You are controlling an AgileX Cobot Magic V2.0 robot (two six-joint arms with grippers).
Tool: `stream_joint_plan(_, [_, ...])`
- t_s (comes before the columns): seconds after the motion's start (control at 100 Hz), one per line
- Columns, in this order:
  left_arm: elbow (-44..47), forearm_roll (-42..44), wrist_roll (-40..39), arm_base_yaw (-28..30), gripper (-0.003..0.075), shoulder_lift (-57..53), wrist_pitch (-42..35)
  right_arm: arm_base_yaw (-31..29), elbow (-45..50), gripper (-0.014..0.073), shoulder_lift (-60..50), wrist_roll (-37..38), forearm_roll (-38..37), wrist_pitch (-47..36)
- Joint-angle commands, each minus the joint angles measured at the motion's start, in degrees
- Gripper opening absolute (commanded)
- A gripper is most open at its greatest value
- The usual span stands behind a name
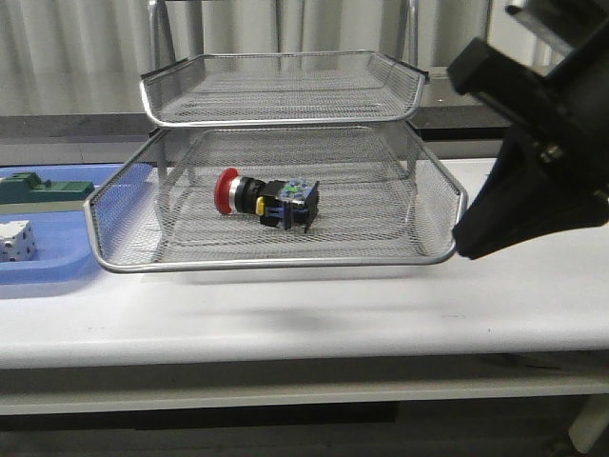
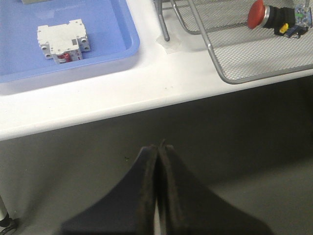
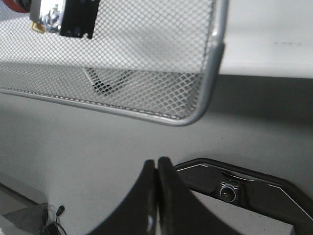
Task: Place button on rack with both arms
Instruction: 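Move the right gripper to the front rim of the middle mesh tray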
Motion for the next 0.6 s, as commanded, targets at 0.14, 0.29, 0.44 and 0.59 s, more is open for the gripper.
stream_joint_plan(0.14, [-1.34,-1.19,-0.67,0.09,-0.0021,0.25,-3.58,6.25,-1.93,-0.006,3.65,0.04,4.52,-7.39])
stream_joint_plan(0.29, [-1.34,-1.19,-0.67,0.09,-0.0021,0.25,-3.58,9.73,-1.93,-0.006,7.58,0.04,6.55,-10.37])
stream_joint_plan(0.44, [-1.34,-1.19,-0.67,0.09,-0.0021,0.25,-3.58,12.87,-1.93,-0.006,9.98,0.04,7.96,-13.54])
stream_joint_plan(0.59, [-1.34,-1.19,-0.67,0.09,-0.0021,0.25,-3.58,14.71,-1.93,-0.006,10.43,0.04,9.03,-17.36])
